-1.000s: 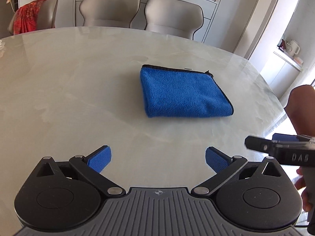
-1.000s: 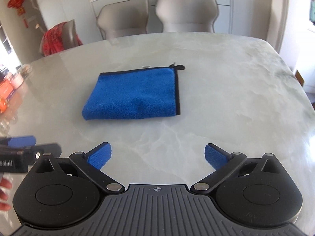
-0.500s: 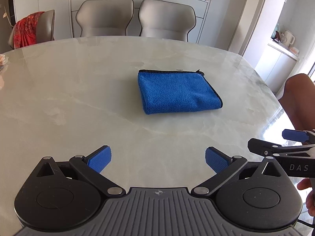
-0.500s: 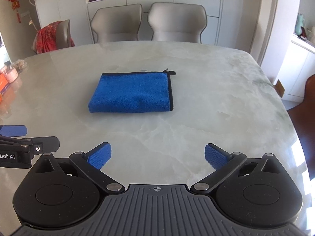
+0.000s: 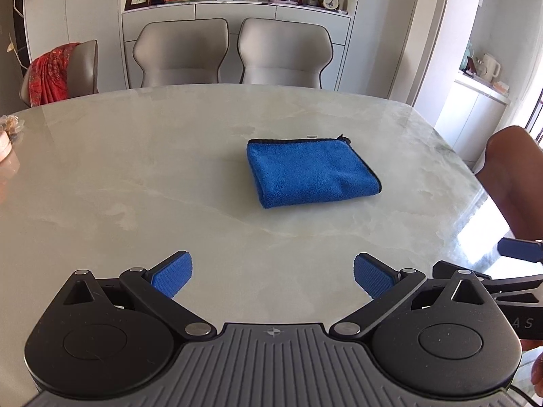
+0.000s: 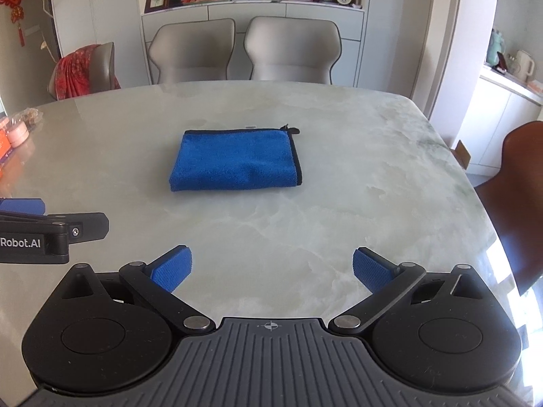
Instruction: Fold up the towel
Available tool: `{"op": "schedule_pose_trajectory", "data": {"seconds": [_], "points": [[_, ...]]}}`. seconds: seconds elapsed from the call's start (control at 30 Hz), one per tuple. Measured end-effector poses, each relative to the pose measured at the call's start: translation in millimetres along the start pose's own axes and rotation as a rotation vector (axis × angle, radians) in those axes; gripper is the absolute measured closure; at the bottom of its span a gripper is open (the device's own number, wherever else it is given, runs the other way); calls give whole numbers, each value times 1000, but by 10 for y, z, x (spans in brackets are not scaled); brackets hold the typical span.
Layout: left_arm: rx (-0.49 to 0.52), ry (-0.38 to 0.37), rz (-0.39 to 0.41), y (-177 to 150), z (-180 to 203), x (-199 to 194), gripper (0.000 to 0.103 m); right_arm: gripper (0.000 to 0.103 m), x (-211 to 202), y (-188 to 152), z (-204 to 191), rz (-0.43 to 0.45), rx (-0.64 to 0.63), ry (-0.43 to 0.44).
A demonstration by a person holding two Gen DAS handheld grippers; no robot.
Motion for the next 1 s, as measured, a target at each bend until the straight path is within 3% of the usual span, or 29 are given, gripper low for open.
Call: {"op": "schedule_pose_trajectory", "data": {"seconds": [0.4, 1.0], "points": [[16, 22, 20, -51, -68, -71, 0, 1, -74, -139, -39, -6, 25, -11], [26, 25, -12, -88, -93, -14, 0, 1, -98, -265, -74, -11, 30, -17]]}}
Point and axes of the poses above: each gripper's, at about its wrist camera, not at the fingertips, and x roughly the way its jaws point, z to its right, y to its top, the point moved 4 cm from there along x, roughly the way its jaws point, and after that the axes turned 1 degree about -y, right-handed, at the moved point
